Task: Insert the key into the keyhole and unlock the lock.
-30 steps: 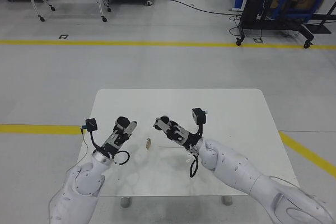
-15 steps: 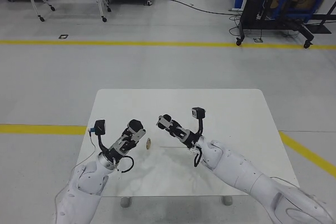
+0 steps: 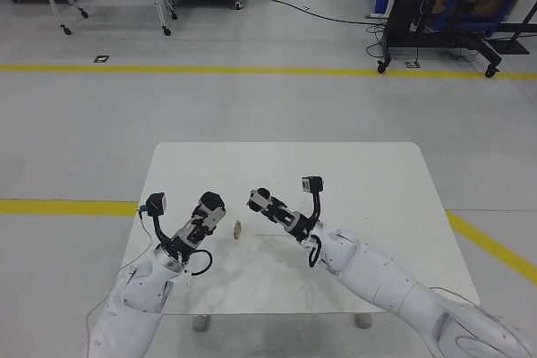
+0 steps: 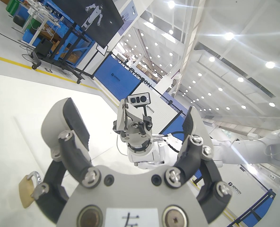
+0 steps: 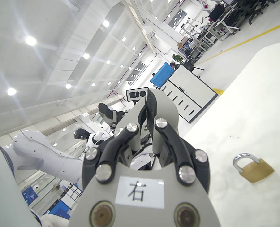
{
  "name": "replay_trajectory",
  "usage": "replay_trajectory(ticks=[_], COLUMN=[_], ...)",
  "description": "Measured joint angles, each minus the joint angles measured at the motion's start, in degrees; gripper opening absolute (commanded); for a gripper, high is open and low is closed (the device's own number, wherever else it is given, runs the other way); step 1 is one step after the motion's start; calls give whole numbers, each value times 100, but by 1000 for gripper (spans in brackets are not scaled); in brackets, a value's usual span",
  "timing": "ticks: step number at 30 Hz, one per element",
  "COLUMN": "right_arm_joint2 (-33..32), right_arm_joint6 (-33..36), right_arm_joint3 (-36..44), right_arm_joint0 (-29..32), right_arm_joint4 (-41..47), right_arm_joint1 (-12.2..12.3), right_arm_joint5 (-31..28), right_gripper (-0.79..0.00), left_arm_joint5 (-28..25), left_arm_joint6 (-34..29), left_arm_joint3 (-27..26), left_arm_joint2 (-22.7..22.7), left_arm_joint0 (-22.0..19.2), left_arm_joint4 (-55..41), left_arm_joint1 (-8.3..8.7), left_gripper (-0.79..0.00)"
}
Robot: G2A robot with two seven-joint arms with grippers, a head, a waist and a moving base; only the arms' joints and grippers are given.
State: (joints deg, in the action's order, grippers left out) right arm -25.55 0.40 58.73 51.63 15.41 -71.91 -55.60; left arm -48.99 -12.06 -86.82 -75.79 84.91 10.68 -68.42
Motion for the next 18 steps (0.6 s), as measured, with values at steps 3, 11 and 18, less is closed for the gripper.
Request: replay_trajectory(ticks=[3, 11, 18], right_arm_joint2=[-71, -276, -443], right_arm_joint6=[296, 840, 1093], right_arm_joint3=[5, -45, -60], right_arm_joint0=[30, 108, 170], right_arm_joint4=[222, 453, 393], right_arm_joint1=[-24, -85, -144], right_arm_joint5=[-23, 44, 63], right_gripper=[-785, -785, -785], left_arm_joint5=[-84, 20, 68], left_arm_joint6=[-167, -470, -510], left_arm_joint3=[26, 17, -5], left_arm_joint2=[34, 116, 189], left_arm_joint0=[-47, -103, -113], left_arm_joint4=[17, 322, 458], left_arm_joint1=[11, 37, 45], left_gripper=[-545, -486, -496])
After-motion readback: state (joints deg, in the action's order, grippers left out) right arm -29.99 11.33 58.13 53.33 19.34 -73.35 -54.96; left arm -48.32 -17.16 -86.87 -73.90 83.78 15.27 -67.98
